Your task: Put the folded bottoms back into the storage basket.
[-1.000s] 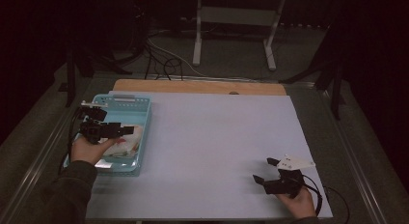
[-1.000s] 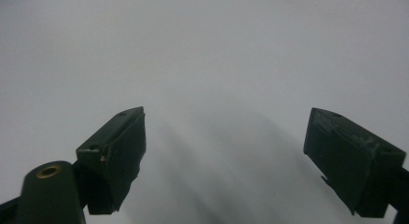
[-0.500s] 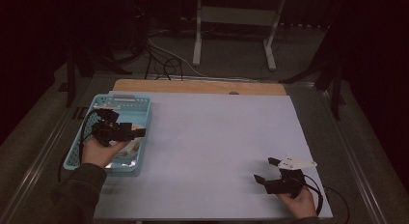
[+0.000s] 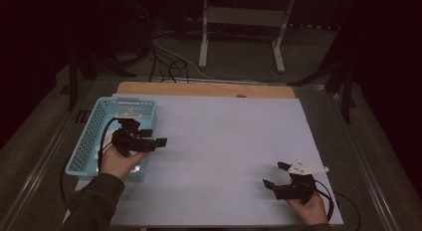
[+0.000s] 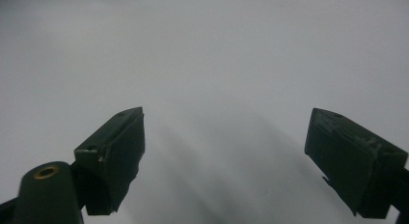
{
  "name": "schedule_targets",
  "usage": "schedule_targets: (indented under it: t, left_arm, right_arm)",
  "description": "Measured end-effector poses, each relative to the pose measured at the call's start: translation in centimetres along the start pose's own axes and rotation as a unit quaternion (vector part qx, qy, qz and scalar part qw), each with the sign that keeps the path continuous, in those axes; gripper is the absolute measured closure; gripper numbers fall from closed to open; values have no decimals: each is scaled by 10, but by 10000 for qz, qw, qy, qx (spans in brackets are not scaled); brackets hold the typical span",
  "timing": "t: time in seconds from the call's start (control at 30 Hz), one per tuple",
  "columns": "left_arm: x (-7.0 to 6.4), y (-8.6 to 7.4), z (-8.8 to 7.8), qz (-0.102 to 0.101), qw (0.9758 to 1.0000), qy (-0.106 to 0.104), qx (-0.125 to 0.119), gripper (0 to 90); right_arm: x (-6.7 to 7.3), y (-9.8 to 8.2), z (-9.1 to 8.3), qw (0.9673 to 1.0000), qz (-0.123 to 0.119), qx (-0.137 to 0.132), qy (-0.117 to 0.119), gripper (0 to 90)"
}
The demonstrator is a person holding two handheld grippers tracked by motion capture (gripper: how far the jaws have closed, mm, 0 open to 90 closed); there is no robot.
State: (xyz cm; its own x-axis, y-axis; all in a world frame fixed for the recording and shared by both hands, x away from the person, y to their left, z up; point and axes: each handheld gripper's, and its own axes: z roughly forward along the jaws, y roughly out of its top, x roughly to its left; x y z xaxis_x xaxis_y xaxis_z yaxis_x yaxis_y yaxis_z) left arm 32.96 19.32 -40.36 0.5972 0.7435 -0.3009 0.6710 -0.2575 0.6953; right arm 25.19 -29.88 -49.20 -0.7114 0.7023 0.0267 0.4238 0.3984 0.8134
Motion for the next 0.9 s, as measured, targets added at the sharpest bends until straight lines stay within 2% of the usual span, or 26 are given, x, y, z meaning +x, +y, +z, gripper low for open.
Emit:
schedule_targets:
  t: [0.23, 0.37, 0.53, 0.9]
  left_arm:
    - [-13, -2, 10, 132, 9999, -106, -33, 253]
    - [-22, -4, 16, 276, 9995, -133, -58, 257]
    - [-31, -7, 25, 341, 9991, -238, -44, 250]
    - [-47, -16, 42, 480, 9984, -289, -22, 216]
  right_arm:
    - [0, 0, 0, 10000, -13, -9, -10, 141]
    - [0, 0, 0, 10000, 23, 0, -8, 141]
    - [0, 1, -1, 10000, 19, -1, -10, 140]
    - [0, 2, -2, 10000, -5, -27, -18, 137]
